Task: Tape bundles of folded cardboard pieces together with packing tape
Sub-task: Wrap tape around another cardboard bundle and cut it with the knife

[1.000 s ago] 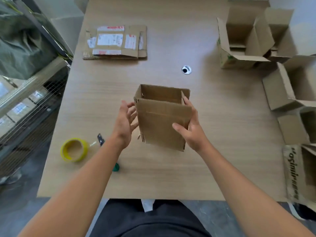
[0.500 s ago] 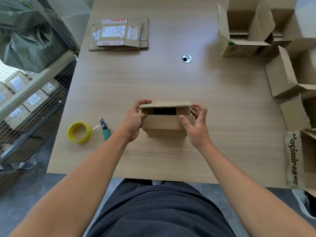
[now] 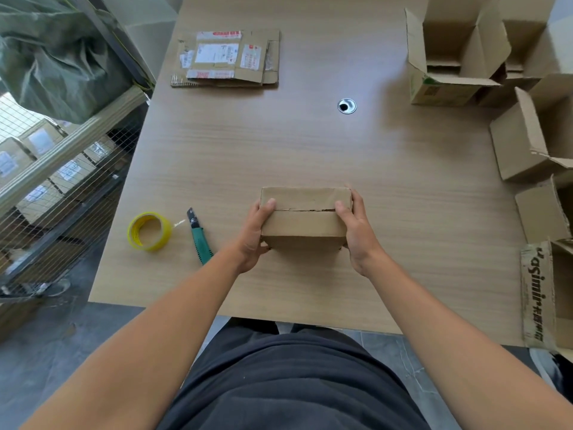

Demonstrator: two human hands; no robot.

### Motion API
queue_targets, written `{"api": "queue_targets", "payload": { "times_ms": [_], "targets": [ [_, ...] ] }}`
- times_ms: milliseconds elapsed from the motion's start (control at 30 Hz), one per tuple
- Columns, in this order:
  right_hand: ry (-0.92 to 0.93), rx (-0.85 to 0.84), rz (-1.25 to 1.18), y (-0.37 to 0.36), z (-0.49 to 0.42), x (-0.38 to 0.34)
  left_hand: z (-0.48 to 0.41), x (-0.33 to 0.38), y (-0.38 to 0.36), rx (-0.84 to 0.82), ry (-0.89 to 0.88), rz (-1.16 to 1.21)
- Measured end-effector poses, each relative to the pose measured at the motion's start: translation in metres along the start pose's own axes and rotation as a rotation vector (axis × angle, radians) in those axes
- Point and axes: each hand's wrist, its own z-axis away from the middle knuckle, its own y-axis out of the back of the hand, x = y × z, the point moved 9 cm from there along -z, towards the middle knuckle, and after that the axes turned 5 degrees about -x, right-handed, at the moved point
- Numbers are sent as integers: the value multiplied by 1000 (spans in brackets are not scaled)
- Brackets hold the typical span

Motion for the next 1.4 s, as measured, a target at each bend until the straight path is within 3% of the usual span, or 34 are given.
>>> {"api": "queue_targets", "payload": {
  "times_ms": [233,367,433,533,600,667,767,800,867,933,967,1067,1133,1267,1400],
  "targets": [
    [-40,-28,-7,-2,15,33,1,-24,7,-5,-38,73],
    [-88,-35,114,-13,22,56,5,-41,22,0,-28,3],
    [-34,-10,300,-14,27,52,7,-44,33,19,-29,-99],
    [257,135,858,-24,31,12,11,-32,48,125,-102,-301],
    [367,107,1197,-56,31,-3,14,-21,41,125,-161,-338],
    [257,-20,1356,-83,24,6,15,-10,34,127,-201,-373],
    [152,-29,1500,-98,21,18,17,1,41,102,-218,-435],
    [151,-19,1522,-102,20,19,20,6,56,145,-233,-466],
    [156,-30,1541,-113,19,19,35,18,113,397,-287,-553],
    [164,-32,1564,-128,14,20,54,23,182,676,-293,-743],
    [165,-24,1571,-135,12,19,59,20,212,739,-248,-860],
    [138,-11,1589,-147,6,17,53,-7,270,624,-47,-1213],
    [102,-31,1599,-148,3,18,47,-12,281,536,-80,-1386],
    [68,-62,1596,-148,3,18,46,24,233,480,-355,-1394],
    [134,-17,1407,-145,7,8,55,66,118,288,-738,-1317]
  ]
}}
